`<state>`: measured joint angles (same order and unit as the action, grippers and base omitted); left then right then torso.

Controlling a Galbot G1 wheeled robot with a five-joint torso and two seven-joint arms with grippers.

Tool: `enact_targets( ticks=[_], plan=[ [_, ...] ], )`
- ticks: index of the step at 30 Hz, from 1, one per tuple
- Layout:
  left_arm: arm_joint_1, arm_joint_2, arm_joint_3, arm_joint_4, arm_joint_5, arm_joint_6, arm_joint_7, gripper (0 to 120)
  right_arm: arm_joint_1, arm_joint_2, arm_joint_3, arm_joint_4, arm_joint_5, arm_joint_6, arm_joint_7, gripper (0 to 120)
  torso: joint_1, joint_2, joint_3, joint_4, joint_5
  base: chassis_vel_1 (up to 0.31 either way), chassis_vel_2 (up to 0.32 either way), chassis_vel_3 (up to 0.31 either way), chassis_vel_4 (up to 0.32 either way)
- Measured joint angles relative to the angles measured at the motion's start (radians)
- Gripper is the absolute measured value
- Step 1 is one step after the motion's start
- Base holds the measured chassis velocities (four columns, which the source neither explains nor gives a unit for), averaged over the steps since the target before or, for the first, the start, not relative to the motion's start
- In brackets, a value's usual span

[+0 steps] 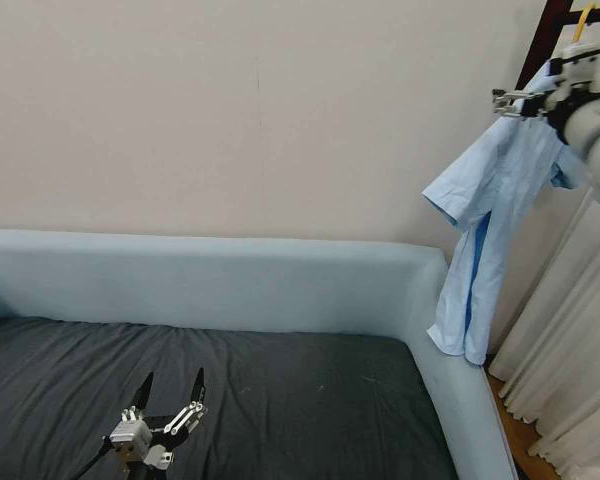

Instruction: Pick up the clothes from the sofa and hang them on the clothes hanger.

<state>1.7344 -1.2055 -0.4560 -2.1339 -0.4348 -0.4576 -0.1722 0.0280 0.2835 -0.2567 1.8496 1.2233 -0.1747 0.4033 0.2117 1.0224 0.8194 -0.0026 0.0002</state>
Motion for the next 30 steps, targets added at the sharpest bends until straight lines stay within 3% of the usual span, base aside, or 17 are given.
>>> enact_targets(
  ticks=[2, 3, 6, 7, 10, 12, 13, 16, 18, 19, 22, 23, 25, 26, 27, 29, 30],
  plan=[
    [0.002, -0.003, 0.011, 0.009, 0.009, -0.013, 0.018, 100, -0.204, -0.040, 0.127, 0.079, -0.043, 0.061, -0.020, 100, 0.000, 0.000, 0.000, 0.0007, -0.0008, 0.000, 0.000, 0.000, 0.000],
    [0.002, -0.003, 0.011, 0.009, 0.009, -0.013, 0.018, 100, -0.204, -0.040, 0.127, 0.079, -0.043, 0.061, -0.020, 100, 0.000, 0.000, 0.000, 0.0007, -0.0008, 0.000, 0.000, 0.000, 0.000],
    [0.016, -0.022, 0.026, 0.026, 0.064, -0.039, 0.032, 100, -0.452, -0.028, 0.206, 0.176, -0.152, 0.146, 0.000, 100, 0.000, 0.000, 0.000, 0.0013, -0.0017, 0.000, 0.000, 0.000, 0.000],
    [0.016, -0.022, 0.026, 0.026, 0.064, -0.039, 0.032, 100, -0.452, -0.028, 0.206, 0.176, -0.152, 0.146, 0.000, 100, 0.000, 0.000, 0.000, 0.0013, -0.0017, 0.000, 0.000, 0.000, 0.000],
    [0.040, -0.047, 0.014, 0.028, 0.105, -0.064, 0.034, 100, -0.606, 0.049, 0.248, 0.187, -0.268, 0.188, 0.012, 100, 0.000, 0.000, 0.000, 0.0022, -0.0007, 0.000, 0.000, 0.000, 0.000],
    [0.044, -0.054, 0.013, 0.033, 0.135, -0.071, 0.030, 100, -0.778, 0.126, 0.371, 0.196, -0.377, 0.209, 0.024, 100, 0.000, 0.000, 0.000, 0.0029, -0.0008, 0.000, 0.000, 0.000, 0.000],
    [0.044, -0.054, 0.013, 0.033, 0.135, -0.071, 0.030, 100, -0.778, 0.126, 0.371, 0.196, -0.377, 0.209, 0.024, 100, 0.000, 0.000, 0.000, 0.0029, -0.0008, 0.000, 0.000, 0.000, 0.000],
    [0.045, -0.055, 0.016, 0.042, 0.152, -0.073, 0.019, 100, -1.001, 0.215, 0.530, 0.204, -0.463, 0.221, 0.029, 100, 0.000, 0.000, 0.000, 0.0012, -0.0010, 0.000, 0.000, 0.000, 0.000],
    [0.044, -0.055, 0.017, 0.044, 0.156, -0.073, 0.018, 100, -1.051, 0.239, 0.570, 0.206, -0.480, 0.224, 0.025, 100, 0.000, 0.000, 0.000, 0.0010, -0.0004, 0.000, 0.000, 0.000, 0.000],
    [0.043, -0.056, 0.017, 0.050, 0.167, -0.073, 0.015, 100, -1.187, 0.303, 0.675, 0.208, -0.532, 0.238, 0.010, 100, 0.000, 0.000, 0.000, 0.0006, -0.0004, 0.000, 0.000, 0.000, 0.000],
    [0.037, -0.066, 0.009, 0.072, 0.200, -0.081, 0.011, 100, -1.432, 0.443, 0.833, 0.226, -0.663, 0.263, -0.025, 100, 0.000, 0.000, 0.000, 0.0006, -0.0010, 0.000, 0.000, 0.000, 0.000],
    [0.035, -0.071, 0.004, 0.078, 0.211, -0.085, 0.010, 100, -1.478, 0.482, 0.862, 0.235, -0.690, 0.263, -0.037, 100, 0.000, 0.000, 0.000, 0.0007, -0.0009, 0.000, 0.000, 0.000, 0.000],
    [0.035, -0.071, 0.004, 0.078, 0.211, -0.085, 0.010, 100, -1.478, 0.482, 0.862, 0.235, -0.690, 0.263, -0.037, 100, 0.000, 0.000, 0.000, 0.0007, -0.0009, 0.000, 0.000, 0.000, 0.000],
    [0.038, -0.081, -0.004, 0.090, 0.229, -0.092, 0.008, 100, -1.630, 0.596, 0.925, 0.262, -0.795, 0.314, -0.093, 100, 0.000, 0.000, 0.000, 0.0021, -0.0022, 0.000, 0.000, 0.000, 0.000],
    [0.043, -0.084, -0.004, 0.092, 0.231, -0.095, 0.009, 100, -1.691, 0.640, 0.934, 0.263, -0.833, 0.343, -0.119, 100, 0.000, 0.000, 0.000, 0.0010, -0.0008, 0.000, 0.000, 0.000, 0.000],
    [0.051, -0.087, -0.006, 0.099, 0.248, -0.100, 0.009, 100, -1.808, 0.723, 0.971, 0.250, -0.947, 0.438, -0.172, 100, 0.000, 0.000, 0.000, 0.0012, -0.0017, 0.000, 0.000, 0.000, 0.000],
    [0.051, -0.087, -0.006, 0.099, 0.248, -0.100, 0.009, 100, -1.808, 0.723, 0.971, 0.250, -0.947, 0.438, -0.172, 100, 0.000, 0.000, 0.000, 0.0012, -0.0017, 0.000, 0.000, 0.000, 0.000]
  ],
)
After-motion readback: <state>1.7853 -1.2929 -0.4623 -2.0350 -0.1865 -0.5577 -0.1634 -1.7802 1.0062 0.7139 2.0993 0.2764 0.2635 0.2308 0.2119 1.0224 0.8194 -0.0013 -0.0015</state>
